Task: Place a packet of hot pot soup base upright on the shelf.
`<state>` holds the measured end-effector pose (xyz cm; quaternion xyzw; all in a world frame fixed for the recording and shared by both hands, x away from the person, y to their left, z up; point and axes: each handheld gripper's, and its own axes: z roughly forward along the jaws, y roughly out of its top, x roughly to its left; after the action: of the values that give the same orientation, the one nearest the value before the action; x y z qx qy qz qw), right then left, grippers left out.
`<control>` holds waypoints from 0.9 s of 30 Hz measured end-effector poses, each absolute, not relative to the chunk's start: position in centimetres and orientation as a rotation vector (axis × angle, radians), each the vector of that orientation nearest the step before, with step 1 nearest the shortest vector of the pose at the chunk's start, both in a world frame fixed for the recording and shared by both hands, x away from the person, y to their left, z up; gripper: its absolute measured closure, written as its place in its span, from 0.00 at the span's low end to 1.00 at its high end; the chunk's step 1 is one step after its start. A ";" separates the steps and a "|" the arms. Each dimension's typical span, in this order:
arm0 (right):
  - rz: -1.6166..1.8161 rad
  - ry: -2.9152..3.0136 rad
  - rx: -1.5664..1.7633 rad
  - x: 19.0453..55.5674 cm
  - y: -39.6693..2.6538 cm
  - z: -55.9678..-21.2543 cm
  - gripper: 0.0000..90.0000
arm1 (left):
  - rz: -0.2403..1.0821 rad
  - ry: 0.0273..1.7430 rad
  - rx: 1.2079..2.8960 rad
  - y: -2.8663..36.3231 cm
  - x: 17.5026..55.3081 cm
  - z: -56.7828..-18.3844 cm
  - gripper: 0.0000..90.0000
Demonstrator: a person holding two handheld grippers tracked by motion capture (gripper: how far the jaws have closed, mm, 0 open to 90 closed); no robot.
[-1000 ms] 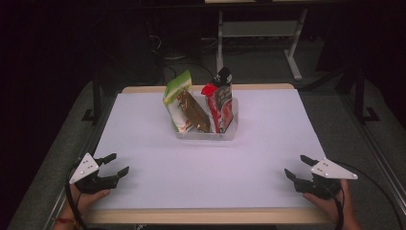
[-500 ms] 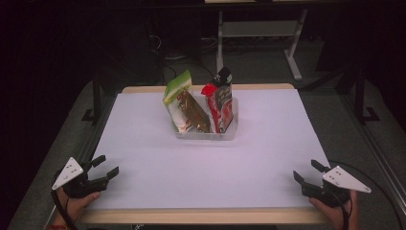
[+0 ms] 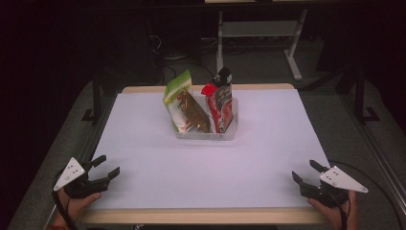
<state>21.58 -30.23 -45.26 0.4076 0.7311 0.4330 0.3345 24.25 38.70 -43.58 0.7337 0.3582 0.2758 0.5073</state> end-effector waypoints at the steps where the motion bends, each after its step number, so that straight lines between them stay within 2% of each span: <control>1: 1.130 1.911 1.063 21.6 -30.2 -45.3 0.29 | 0.668 0.864 1.771 38.7 24.3 -43.6 0.30; 27: 1.109 1.953 1.016 21.7 -29.2 -45.2 0.29 | 0.678 0.863 1.806 38.0 24.4 -43.6 0.30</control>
<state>21.69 -29.24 -45.17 0.3887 0.7474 0.4244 0.3320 24.37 37.98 -43.63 0.7442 0.3557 0.2792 0.4916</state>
